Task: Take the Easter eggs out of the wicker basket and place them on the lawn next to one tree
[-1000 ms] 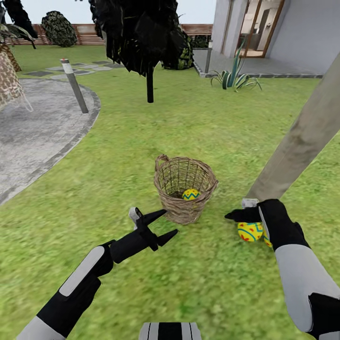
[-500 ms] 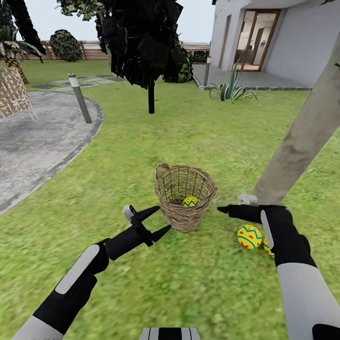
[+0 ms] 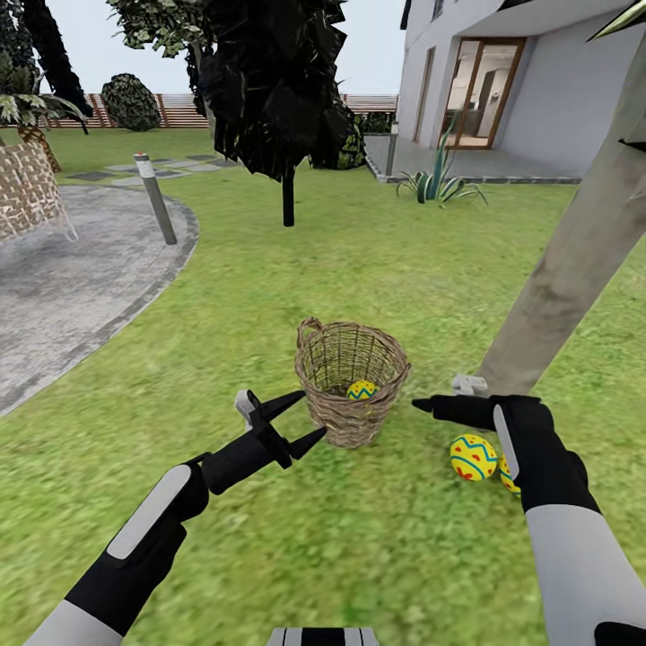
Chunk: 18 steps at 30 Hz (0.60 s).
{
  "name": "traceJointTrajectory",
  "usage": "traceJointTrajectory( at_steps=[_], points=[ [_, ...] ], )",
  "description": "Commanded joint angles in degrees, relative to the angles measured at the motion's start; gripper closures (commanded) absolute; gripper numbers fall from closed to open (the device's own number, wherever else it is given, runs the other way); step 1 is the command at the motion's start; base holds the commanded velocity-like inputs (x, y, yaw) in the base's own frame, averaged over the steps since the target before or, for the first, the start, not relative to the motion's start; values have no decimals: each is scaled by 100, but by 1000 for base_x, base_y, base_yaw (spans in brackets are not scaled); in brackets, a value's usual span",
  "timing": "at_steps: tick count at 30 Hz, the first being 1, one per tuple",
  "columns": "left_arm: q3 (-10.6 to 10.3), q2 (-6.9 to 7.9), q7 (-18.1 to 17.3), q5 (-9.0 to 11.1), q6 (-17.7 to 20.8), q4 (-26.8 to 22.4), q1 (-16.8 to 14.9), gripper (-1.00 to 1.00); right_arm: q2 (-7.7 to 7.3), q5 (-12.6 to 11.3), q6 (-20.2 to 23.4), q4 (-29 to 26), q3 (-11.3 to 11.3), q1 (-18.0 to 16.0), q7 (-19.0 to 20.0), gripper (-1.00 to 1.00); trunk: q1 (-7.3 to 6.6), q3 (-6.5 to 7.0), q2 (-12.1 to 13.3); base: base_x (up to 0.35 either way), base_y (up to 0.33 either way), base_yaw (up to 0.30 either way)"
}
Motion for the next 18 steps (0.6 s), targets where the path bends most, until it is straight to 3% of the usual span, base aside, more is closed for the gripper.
traceJointTrajectory(
  at_steps=[1, 6, 18],
  points=[
    [-10, 5, -32, -9, 3, 4, -4, -100, 1, 58, 12, 5, -10, -2, 56, -100, -1, -4, -2, 0, 0, 0],
    [-2, 8, -23, -13, -4, 4, -4, -100, 3, 55, 6, 21, -8, 1, 59, -100, -1, -4, -2, 114, 0, 0],
    [-1, 6, -32, -14, -5, 62, -4, -100, 9, 55, 5, 118, -7, 2, 59, -100, -1, -4, -2, 330, 0, 0]
  ],
)
